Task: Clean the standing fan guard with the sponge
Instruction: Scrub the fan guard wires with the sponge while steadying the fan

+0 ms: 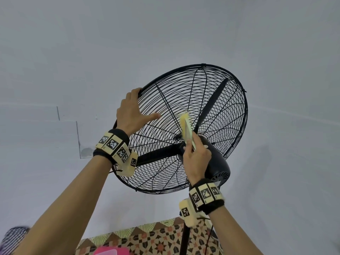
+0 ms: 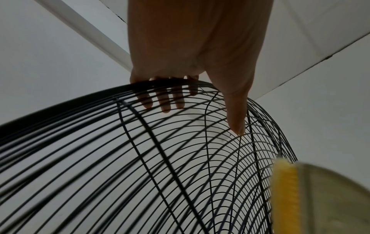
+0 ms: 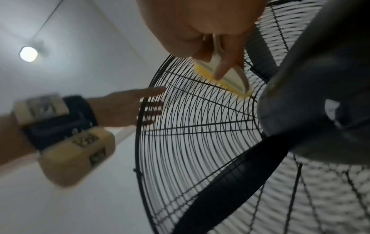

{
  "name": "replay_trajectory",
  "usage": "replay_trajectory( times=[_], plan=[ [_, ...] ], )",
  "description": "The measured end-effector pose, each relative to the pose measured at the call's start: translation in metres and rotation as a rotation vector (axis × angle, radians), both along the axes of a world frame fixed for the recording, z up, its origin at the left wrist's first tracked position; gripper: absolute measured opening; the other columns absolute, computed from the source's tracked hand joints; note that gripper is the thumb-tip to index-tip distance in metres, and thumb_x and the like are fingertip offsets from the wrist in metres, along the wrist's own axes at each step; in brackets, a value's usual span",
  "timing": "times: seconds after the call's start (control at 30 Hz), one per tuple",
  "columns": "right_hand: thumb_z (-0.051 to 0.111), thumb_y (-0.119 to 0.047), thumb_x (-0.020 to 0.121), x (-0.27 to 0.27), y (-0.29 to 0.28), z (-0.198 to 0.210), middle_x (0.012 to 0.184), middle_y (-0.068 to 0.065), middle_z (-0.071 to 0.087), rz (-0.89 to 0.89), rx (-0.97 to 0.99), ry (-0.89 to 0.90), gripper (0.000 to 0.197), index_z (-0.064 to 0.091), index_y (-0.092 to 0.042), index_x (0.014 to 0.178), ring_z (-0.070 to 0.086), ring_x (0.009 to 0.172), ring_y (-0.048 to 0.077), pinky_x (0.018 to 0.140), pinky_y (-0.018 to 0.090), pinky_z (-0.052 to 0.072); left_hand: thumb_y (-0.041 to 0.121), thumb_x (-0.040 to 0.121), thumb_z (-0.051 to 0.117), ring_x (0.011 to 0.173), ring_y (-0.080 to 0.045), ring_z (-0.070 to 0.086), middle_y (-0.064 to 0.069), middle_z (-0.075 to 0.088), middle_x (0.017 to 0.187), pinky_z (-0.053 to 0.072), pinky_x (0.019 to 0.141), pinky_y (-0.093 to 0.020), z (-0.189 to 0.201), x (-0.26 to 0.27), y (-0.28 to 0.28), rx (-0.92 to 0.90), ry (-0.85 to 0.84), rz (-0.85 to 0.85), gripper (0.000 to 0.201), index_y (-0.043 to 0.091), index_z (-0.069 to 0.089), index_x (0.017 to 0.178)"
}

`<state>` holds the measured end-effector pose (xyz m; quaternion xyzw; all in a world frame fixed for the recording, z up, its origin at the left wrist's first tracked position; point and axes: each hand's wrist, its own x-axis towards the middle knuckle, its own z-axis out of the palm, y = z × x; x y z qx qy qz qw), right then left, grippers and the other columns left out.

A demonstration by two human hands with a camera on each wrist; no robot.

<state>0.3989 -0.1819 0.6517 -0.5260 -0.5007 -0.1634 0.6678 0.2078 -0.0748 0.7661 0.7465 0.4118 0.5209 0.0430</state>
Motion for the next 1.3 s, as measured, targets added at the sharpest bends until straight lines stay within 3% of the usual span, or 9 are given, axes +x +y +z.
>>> replay_trajectory(
  times=[0.1, 0.23, 0.37, 0.6, 0.73, 0.83, 0.93, 1.2, 1.3],
  plan=[
    [0.058, -0.019, 0.107, -0.004, -0.003, -0.009, 0.111, -0.008, 0.070, 0.139, 0.065, 0.022, 0.032, 0.063, -0.013, 0.138, 0.075, 0.085, 0.006, 0.066, 0.024, 0.062, 0.068, 0.067, 0.088, 0.130, -0.026, 0.051, -0.001, 0.051, 0.146, 0.047, 0.104, -0.057, 0.000, -0.001, 0.001, 0.002, -0.002, -0.001, 0.109, 0.025, 0.036, 0.152],
    [0.061, -0.011, 0.103, 0.001, -0.003, -0.015, 0.101, 0.006, 0.076, -0.078, 0.050, 0.041, 0.031, 0.066, -0.003, 0.134, 0.062, 0.077, -0.005, 0.069, 0.002, 0.050, 0.066, 0.068, 0.088, 0.129, -0.026, 0.051, -0.001, 0.051, 0.145, 0.047, 0.103, -0.057, -0.001, 0.000, -0.001, 0.013, 0.002, -0.008, 0.107, 0.025, 0.036, 0.152],
    [0.059, -0.015, 0.105, -0.011, 0.005, -0.004, 0.090, -0.002, 0.073, -0.047, 0.027, 0.049, 0.033, 0.064, -0.009, 0.137, 0.066, 0.070, 0.008, 0.065, 0.035, 0.063, 0.065, 0.069, 0.088, 0.130, -0.027, 0.051, -0.002, 0.051, 0.145, 0.046, 0.104, -0.057, 0.000, 0.000, -0.001, 0.007, -0.005, -0.003, 0.107, 0.025, 0.036, 0.152],
    [0.059, -0.012, 0.104, -0.016, -0.005, -0.001, 0.098, -0.003, 0.072, -0.031, 0.066, 0.008, 0.032, 0.064, -0.007, 0.135, 0.063, 0.073, -0.006, 0.066, 0.008, 0.053, 0.066, 0.067, 0.088, 0.131, -0.023, 0.050, -0.001, 0.051, 0.146, 0.047, 0.105, -0.053, -0.003, -0.006, 0.002, 0.010, 0.001, -0.039, 0.109, 0.024, 0.035, 0.153],
    [0.058, -0.013, 0.104, -0.011, -0.004, -0.003, 0.098, 0.007, 0.075, -0.075, -0.049, 0.020, 0.031, 0.063, -0.006, 0.134, 0.067, 0.076, 0.013, 0.069, 0.037, 0.064, 0.064, 0.068, 0.089, 0.131, -0.024, 0.051, -0.002, 0.052, 0.145, 0.046, 0.106, -0.053, -0.004, -0.007, 0.002, 0.012, -0.013, -0.043, 0.108, 0.023, 0.036, 0.153],
    [0.059, -0.014, 0.104, -0.020, -0.004, 0.010, 0.095, -0.008, 0.068, 0.012, 0.023, -0.039, 0.032, 0.063, -0.007, 0.135, 0.063, 0.075, -0.005, 0.065, 0.027, 0.061, 0.063, 0.067, 0.090, 0.130, -0.025, 0.051, -0.003, 0.053, 0.144, 0.047, 0.105, -0.052, -0.006, -0.007, 0.004, 0.015, -0.026, -0.046, 0.108, 0.022, 0.037, 0.152],
    [0.058, -0.016, 0.105, -0.032, -0.004, 0.018, 0.105, -0.001, 0.073, 0.054, 0.076, -0.041, 0.033, 0.063, -0.008, 0.136, 0.063, 0.083, -0.002, 0.066, 0.017, 0.059, 0.066, 0.066, 0.089, 0.130, -0.022, 0.052, -0.001, 0.053, 0.144, 0.048, 0.103, -0.047, -0.005, -0.011, 0.007, 0.024, -0.008, -0.067, 0.109, 0.023, 0.037, 0.152],
    [0.059, -0.013, 0.103, -0.022, -0.002, 0.000, 0.096, 0.012, 0.077, -0.142, -0.049, 0.067, 0.032, 0.065, -0.007, 0.134, 0.071, 0.076, 0.023, 0.067, 0.037, 0.062, 0.053, 0.068, 0.093, 0.126, -0.012, 0.052, 0.003, 0.053, 0.143, 0.041, 0.106, -0.033, -0.027, -0.043, 0.021, -0.085, -0.065, -0.209, 0.104, 0.025, 0.037, 0.151],
    [0.061, -0.013, 0.103, -0.037, -0.003, 0.020, 0.094, 0.003, 0.076, -0.064, -0.021, 0.000, 0.030, 0.067, -0.008, 0.131, 0.063, 0.071, 0.004, 0.065, 0.031, 0.061, 0.059, 0.063, 0.091, 0.127, -0.013, 0.052, 0.004, 0.052, 0.145, 0.039, 0.104, -0.031, -0.034, -0.044, 0.022, -0.096, -0.127, -0.233, 0.107, 0.027, 0.038, 0.150]
  ],
)
